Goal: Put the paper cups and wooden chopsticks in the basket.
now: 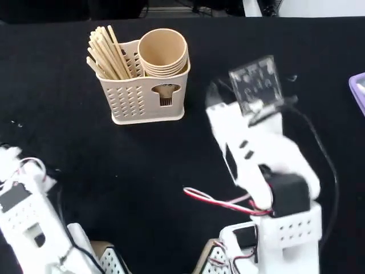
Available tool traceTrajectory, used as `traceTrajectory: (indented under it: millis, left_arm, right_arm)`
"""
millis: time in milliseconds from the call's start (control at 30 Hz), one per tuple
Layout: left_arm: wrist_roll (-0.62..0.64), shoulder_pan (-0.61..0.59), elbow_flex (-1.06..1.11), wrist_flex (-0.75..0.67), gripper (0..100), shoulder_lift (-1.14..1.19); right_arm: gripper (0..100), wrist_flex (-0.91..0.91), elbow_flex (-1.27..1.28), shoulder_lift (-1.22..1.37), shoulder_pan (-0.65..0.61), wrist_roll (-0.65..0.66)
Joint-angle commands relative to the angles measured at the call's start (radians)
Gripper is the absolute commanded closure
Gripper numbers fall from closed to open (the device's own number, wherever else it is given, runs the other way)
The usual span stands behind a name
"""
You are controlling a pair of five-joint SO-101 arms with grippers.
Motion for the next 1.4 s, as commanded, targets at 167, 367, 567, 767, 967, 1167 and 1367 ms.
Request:
traceTrajectory:
  millis: [167, 367, 567, 767, 967, 1167, 1367]
  left_arm:
    - [-0.141, 0.381, 0.079, 0.175, 93, -0.552]
    - [-0.149, 0.453, 0.196, 0.253, 93, -0.779]
    - [-0.235, 0.539, 0.302, 0.253, 93, -0.75]
    - [-0.301, 0.581, 0.466, 0.252, 93, -0.767]
    - [-0.301, 0.581, 0.516, 0.284, 93, -0.766]
    - [-0.298, 0.585, 0.515, 0.292, 94, -0.766]
    - [-0.298, 0.582, 0.515, 0.292, 94, -0.766]
  right_arm:
    - [97.3, 0.057, 0.506, -0.444, 0.157, -0.009]
    - [97.3, 0.203, 0.705, -0.797, 0.153, -0.011]
    - [97.0, 0.238, 0.822, -0.811, 0.158, -0.011]
    - [97.0, 0.235, 0.926, -0.845, 0.153, -0.094]
    - [96.9, 0.081, 1.073, -0.84, 0.161, -0.258]
    - [96.9, 0.258, 1.079, -0.843, 0.157, -0.262]
    - [97.2, 0.255, 1.079, -0.843, 0.158, -0.262]
